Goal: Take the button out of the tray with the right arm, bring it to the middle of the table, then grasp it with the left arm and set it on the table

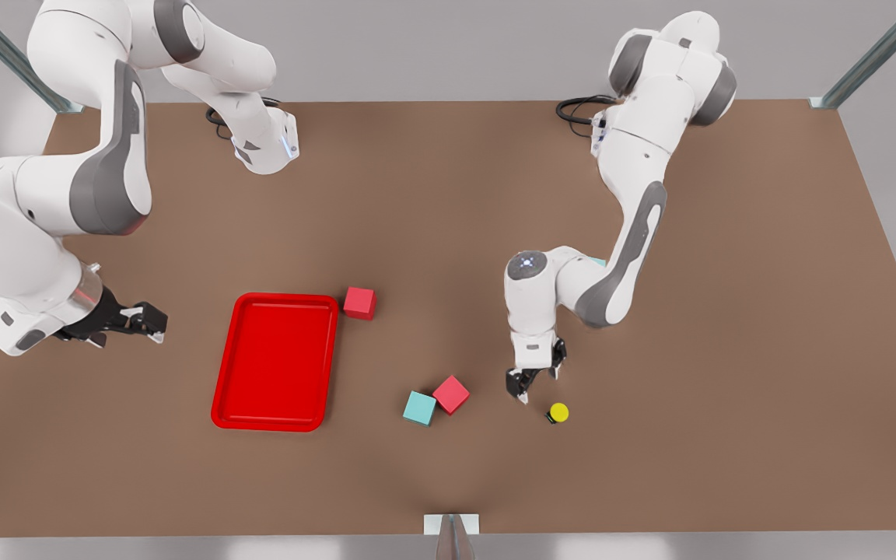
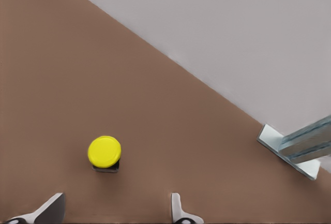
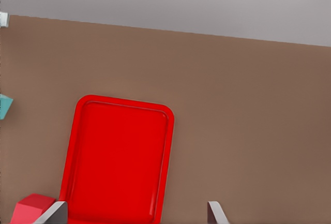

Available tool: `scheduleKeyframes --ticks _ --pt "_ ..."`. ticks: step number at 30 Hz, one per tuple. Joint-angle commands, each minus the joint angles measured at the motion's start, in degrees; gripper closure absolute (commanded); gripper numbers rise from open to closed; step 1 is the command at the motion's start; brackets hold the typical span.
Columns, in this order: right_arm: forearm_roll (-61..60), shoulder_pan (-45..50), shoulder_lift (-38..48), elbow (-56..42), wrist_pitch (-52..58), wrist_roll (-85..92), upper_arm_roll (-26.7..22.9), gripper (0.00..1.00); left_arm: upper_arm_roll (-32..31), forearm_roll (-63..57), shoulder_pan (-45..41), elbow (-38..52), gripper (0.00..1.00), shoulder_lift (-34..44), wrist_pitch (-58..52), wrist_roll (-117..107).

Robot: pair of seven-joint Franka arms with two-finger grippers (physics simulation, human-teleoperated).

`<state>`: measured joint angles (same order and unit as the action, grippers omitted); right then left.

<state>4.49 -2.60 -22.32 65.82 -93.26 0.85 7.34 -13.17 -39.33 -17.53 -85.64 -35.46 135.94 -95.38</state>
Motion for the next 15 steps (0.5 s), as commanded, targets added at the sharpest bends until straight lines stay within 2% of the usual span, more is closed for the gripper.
scheduleKeyframes --ticks 1,2,4,5,6,7,8,9,15 --pt "-0.7 -0.1 -0.3 0.1 -3.3 -1.4 0.0 0.0 -14.6 8.8 17.2 1.8 0.0 6.4 -30.1 47.1" --pt "-0.5 0.1 -0.3 0.1 -3.6 -1.5 0.0 0.0 -20.1 14.5 28.2 11.4 0.0 6.5 -44.6 72.1" --pt "-0.1 -0.1 -0.4 0.1 -4.2 -1.5 0.0 0.0 -19.8 12.0 33.6 16.6 0.0 8.1 -53.9 93.3" --pt "-0.1 -0.1 -0.4 0.1 -4.1 -1.5 0.0 0.0 -18.5 14.6 34.1 21.8 0.0 7.5 -56.2 94.4" --pt "-0.1 0.0 -0.4 0.9 -4.3 -1.5 0.0 0.0 9.5 38.3 21.3 24.6 0.0 10.5 -62.0 97.0" --pt "-0.1 0.0 -0.4 1.0 -4.3 -1.5 0.0 0.0 13.5 49.6 21.3 20.1 0.0 16.2 -61.0 97.6" --pt "-0.1 0.0 -0.5 1.0 -4.3 -1.5 0.0 0.0 10.5 45.5 21.0 9.8 0.0 25.2 -56.0 98.9" --pt "-0.1 0.1 -0.6 1.0 -4.3 -1.5 0.0 0.0 8.5 43.6 21.4 -8.6 0.0 37.7 -44.5 101.1" --pt "-0.1 0.1 -0.7 1.3 -4.3 -1.5 0.0 0.0 8.0 41.4 20.8 -10.3 0.0 38.0 -45.4 105.1"
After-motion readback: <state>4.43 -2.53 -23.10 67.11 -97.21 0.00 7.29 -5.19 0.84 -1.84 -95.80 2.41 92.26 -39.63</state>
